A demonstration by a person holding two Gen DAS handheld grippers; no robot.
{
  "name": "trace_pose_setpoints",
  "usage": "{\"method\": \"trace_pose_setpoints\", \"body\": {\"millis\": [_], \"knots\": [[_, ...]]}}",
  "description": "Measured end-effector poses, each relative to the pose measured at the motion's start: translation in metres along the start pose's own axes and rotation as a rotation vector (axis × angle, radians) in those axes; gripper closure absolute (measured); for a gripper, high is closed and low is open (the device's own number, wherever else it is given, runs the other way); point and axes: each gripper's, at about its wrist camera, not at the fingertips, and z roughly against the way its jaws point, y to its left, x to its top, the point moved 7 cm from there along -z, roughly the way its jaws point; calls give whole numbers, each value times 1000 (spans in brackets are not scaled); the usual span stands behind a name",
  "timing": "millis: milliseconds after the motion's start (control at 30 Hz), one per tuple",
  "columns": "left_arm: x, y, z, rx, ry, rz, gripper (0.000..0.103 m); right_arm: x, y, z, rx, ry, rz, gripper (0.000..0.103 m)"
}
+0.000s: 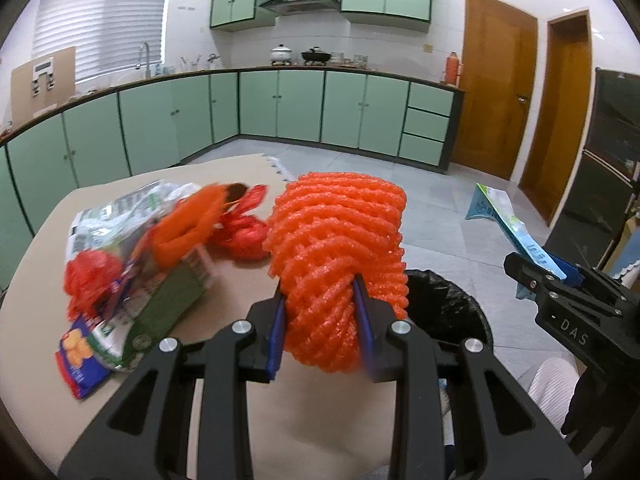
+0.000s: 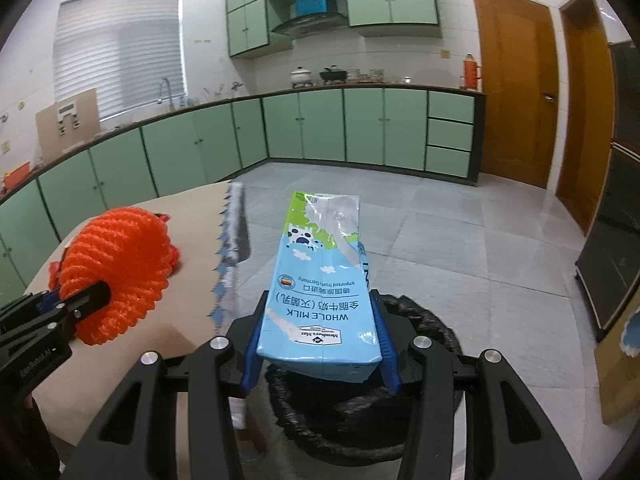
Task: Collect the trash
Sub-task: 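Carry the carton and foam net over the black bin while opening both grippers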
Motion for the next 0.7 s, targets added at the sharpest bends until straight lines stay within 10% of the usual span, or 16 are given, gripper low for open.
{"method": "trace_pose_setpoints", "body": {"millis": [700], "knots": [[38,-94,-76,-121,-12,-52,74,5,-76,-27,-121,20,-69,57]]}}
